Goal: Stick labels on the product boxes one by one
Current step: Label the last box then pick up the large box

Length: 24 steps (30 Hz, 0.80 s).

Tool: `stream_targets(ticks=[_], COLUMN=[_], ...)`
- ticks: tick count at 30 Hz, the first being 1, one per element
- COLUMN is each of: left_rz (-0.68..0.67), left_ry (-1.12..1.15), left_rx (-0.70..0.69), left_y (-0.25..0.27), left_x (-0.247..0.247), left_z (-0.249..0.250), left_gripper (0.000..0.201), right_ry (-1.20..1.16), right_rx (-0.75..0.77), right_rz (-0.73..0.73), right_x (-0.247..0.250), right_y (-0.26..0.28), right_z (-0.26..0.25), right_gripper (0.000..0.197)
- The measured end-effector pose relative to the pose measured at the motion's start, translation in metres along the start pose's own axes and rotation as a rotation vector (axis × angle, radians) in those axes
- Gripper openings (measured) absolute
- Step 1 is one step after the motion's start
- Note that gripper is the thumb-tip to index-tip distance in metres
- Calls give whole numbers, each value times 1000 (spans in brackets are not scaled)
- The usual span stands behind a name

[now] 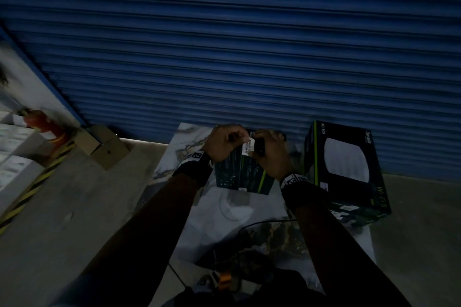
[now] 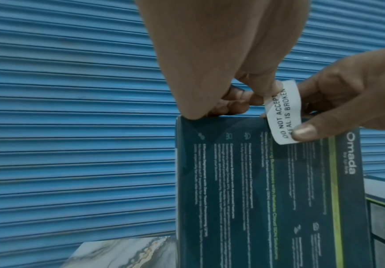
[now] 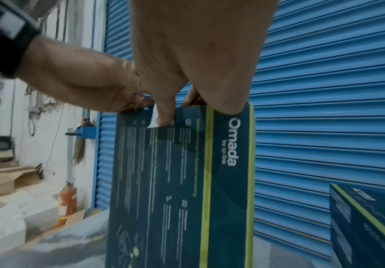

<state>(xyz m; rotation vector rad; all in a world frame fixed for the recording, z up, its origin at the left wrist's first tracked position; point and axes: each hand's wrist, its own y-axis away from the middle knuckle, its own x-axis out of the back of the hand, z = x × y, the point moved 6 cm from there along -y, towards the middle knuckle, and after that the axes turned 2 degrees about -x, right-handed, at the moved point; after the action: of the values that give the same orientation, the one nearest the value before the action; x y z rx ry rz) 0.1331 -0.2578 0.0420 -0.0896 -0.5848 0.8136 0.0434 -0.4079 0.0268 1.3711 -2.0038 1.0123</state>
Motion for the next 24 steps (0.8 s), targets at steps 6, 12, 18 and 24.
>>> stream_targets(ticks=[6,12,18,24], left_rz=[22,20,32,89], left_ry=[-2,-36,-75,-63], left_rx=[12,-3,-19,1], left_y=[-2,-4,-7,-8], left_x=[0,1,-1,-1], left_z=[1,1,2,-6], left_gripper=[14,13,12,10], right_ry=[79,98,88,179], right_rx=[-3,-32,1,8], right_rz=[59,61,84,99], right_x=[-5,-7,-7,-8], right_y=[2,2,0,3], right_z=[-2,0,0,-4], right_gripper=[45,46,39,30])
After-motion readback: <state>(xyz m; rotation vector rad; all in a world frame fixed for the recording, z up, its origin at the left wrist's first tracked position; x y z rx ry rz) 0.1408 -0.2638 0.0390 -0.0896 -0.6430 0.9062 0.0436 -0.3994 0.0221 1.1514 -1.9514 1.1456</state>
